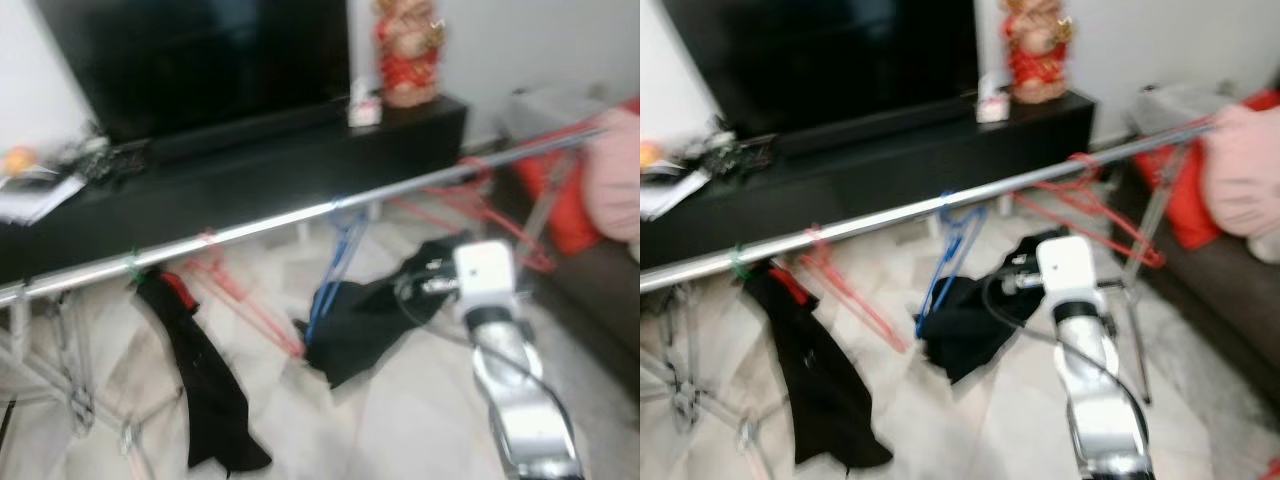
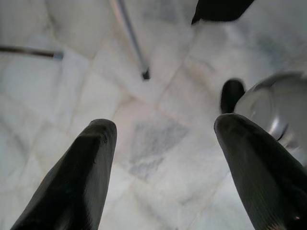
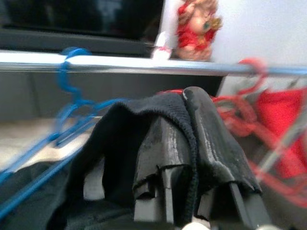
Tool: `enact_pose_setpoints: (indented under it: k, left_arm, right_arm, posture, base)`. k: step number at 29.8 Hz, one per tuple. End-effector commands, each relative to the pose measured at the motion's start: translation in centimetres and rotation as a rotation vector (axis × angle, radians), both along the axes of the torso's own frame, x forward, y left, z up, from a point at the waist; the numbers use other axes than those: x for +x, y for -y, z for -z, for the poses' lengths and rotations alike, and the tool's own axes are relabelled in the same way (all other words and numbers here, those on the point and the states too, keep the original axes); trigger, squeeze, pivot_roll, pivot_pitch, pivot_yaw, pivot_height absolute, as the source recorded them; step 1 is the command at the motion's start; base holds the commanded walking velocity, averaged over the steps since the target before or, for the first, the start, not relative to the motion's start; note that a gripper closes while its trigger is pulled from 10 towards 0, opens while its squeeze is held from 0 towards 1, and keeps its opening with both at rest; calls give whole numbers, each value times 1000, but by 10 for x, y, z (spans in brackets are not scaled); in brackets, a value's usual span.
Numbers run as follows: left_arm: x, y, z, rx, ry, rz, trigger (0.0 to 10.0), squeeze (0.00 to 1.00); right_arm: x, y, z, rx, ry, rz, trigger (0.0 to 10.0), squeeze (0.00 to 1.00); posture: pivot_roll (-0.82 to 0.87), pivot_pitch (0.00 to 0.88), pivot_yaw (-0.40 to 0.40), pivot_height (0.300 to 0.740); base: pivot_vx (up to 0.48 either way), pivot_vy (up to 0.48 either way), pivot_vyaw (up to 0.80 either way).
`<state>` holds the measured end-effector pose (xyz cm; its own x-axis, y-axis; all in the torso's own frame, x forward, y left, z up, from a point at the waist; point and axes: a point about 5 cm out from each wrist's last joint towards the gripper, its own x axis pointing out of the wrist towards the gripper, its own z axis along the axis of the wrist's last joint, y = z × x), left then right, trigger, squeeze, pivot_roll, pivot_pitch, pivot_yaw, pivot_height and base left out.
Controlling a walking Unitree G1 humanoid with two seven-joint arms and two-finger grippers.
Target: Hang hanger
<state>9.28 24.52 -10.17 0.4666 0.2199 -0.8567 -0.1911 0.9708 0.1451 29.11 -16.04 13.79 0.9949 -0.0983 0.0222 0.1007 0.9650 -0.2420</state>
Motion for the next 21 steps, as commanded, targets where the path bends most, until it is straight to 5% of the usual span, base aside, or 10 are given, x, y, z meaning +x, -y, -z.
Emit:
enact_pose_setpoints:
  k: [1,13,14,21]
  left_arm:
    - [3,-1,-1,4,6,-3,10000,0]
    - [3,-2,-1,12,9,-8,10000,0]
    - [2,-2,-1,17,12,-13,10000,0]
    - [5,-2,-5,7,113,-106,10000,0]
  right_arm:
    - [-3,22,9,38,-48,107,10000,0]
    - [-10,40,24,105,-106,183,10000,0]
    - [-15,45,37,147,-127,196,10000,0]
    - [-18,33,60,201,-146,-5,10000,0]
  posture:
    - [-138,0,86,740]
    - [-139,0,85,740]
    - [-131,0,88,740]
    - [-122,0,88,740]
  base:
    - [0,0,0]
    - [0,0,0]
    - [0,0,0]
    - [0,0,0]
